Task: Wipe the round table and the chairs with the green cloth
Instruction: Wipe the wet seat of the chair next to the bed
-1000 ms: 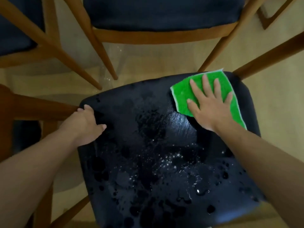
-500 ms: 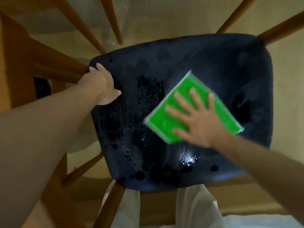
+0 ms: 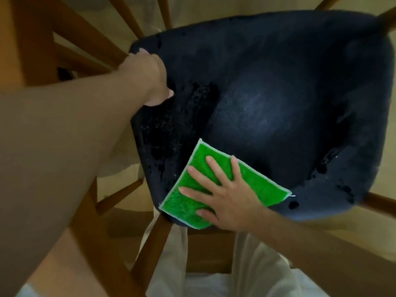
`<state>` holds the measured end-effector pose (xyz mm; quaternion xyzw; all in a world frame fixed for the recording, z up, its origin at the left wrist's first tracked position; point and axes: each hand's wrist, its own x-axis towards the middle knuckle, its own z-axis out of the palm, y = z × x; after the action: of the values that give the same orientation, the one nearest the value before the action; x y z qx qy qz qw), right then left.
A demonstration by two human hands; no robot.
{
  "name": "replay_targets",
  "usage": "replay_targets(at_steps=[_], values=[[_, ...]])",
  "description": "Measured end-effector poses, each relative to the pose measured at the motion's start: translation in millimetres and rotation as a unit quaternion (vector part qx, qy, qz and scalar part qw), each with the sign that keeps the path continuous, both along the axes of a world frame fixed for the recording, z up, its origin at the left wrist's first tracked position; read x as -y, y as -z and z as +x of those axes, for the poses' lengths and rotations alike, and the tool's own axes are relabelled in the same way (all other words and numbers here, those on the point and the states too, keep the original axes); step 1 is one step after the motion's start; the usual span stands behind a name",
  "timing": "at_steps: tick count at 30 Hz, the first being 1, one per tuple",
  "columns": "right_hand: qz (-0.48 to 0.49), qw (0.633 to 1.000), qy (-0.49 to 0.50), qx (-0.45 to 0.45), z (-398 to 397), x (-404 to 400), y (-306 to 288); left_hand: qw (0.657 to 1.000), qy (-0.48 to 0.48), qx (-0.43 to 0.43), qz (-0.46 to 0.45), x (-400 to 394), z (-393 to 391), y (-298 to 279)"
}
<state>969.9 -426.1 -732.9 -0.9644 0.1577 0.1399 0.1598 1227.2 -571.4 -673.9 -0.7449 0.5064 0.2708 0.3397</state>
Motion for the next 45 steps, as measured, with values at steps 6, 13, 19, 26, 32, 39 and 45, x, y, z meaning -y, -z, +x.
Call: replay_targets(at_steps=[6, 13, 19, 26, 32, 39, 45], values=[[-0.108, 0.966, 0.236, 0.005, 22.3, 174.0, 11.7, 0.998, 0.048, -0.036, 0.011, 2.4, -1.8, 0.1], [-0.079, 0.896, 0.436, -0.035, 92.3, 167.2, 4.0, 0.996, 0.045, -0.060, 0.057, 16.1, -4.8, -19.4], [-0.004, 0.997, 0.081, -0.005, 35.8, -3.0, 0.6, 0.986, 0.122, -0.047, -0.101, -9.1, -2.5, -71.0], [-0.022, 0.995, 0.092, -0.030, 58.6, 67.3, -7.7, 0.912, 0.038, -0.001, -0.409, -103.0, 22.5, -128.3], [-0.015, 0.910, 0.411, -0.051, 168.9, 170.9, 1.2, 0.883, -0.054, -0.036, -0.466, -108.5, 27.0, -125.1], [-0.022, 0.994, 0.110, 0.019, 137.7, 43.4, 8.8, 0.884, -0.059, -0.052, -0.461, -107.9, 29.9, -126.6], [0.038, 0.990, -0.136, 0.002, 69.3, -7.9, 2.0, 0.893, -0.060, -0.045, -0.445, -106.3, 29.1, -126.9]])
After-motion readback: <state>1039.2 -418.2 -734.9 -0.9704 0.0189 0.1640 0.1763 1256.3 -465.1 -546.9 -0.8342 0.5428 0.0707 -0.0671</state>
